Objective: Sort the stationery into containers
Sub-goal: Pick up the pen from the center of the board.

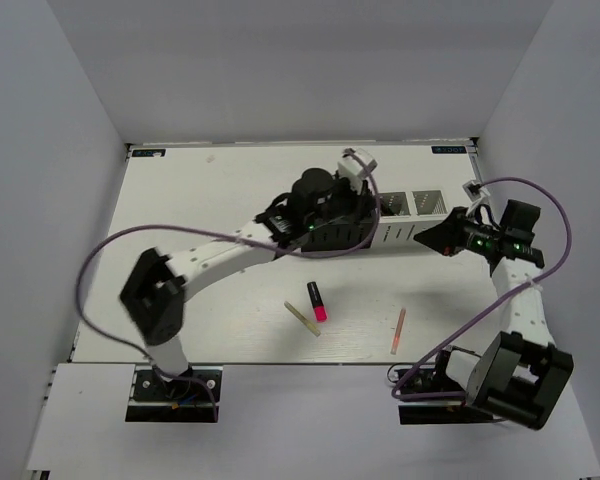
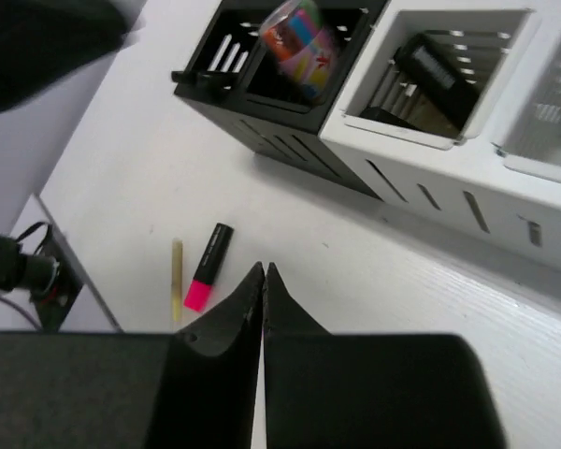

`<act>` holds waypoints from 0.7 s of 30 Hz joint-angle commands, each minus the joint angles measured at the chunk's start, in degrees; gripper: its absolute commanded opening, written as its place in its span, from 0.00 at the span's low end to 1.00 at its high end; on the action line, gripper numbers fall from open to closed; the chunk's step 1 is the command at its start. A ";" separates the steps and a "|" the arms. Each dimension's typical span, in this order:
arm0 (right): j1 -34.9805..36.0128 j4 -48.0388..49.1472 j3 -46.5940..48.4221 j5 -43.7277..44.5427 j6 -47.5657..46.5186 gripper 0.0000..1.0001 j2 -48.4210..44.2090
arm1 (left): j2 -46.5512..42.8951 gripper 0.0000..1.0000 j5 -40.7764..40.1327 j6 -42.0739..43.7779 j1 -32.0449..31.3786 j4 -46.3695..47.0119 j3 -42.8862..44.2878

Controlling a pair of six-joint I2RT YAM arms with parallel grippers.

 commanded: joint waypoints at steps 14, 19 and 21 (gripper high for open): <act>49.90 -23.27 10.39 32.27 -14.83 0.21 11.20 | -58.37 0.91 -15.44 -14.50 22.18 -50.98 -43.27; 62.13 -21.76 15.82 44.20 -6.14 0.63 26.11 | -63.74 0.93 -10.53 -14.06 31.15 -54.58 -47.23; 63.80 -22.29 17.85 45.61 -3.67 0.69 28.25 | -64.71 0.94 -9.64 -13.88 33.62 -55.11 -48.29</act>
